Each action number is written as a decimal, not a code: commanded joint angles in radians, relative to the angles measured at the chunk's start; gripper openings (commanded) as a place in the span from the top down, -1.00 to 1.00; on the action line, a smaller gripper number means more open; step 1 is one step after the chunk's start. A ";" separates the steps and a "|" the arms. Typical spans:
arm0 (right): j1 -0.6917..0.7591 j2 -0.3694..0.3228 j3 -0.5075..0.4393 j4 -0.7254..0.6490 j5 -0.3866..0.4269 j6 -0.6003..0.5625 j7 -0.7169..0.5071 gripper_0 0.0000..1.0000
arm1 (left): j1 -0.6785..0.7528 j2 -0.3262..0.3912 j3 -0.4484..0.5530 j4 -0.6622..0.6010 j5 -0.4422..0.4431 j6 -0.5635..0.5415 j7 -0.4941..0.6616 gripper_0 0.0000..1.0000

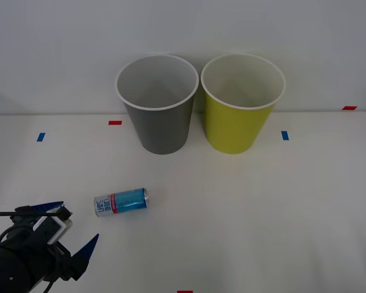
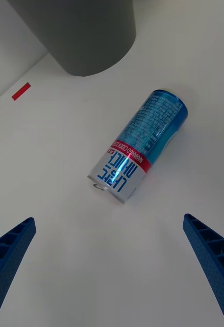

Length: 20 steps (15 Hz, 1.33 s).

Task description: Put cans in the gray bin and PET bottles in the light green bin.

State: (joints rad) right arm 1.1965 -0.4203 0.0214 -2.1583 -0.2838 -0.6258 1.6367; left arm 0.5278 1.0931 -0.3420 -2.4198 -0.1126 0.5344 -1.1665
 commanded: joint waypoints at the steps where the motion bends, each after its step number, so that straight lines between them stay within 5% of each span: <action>1: 0.000 0.000 0.000 0.000 0.000 0.000 0.000 -1.00 | -0.052 -0.019 -0.009 -0.001 0.013 0.090 -0.035 -0.97; 13: 0.000 0.000 0.000 0.000 0.000 0.000 0.000 -1.00 | -0.318 -0.151 0.048 -0.044 0.518 0.535 -0.524 -0.89; 20: 0.000 0.000 0.000 0.000 0.000 0.000 0.000 -1.00 | -0.483 -0.263 0.055 -0.044 0.596 0.817 -0.772 -0.85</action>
State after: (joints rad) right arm 1.1965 -0.4203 0.0215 -2.1583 -0.2838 -0.6258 1.6367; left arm 0.0716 0.8419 -0.2871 -2.4638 0.4568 1.3122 -1.9190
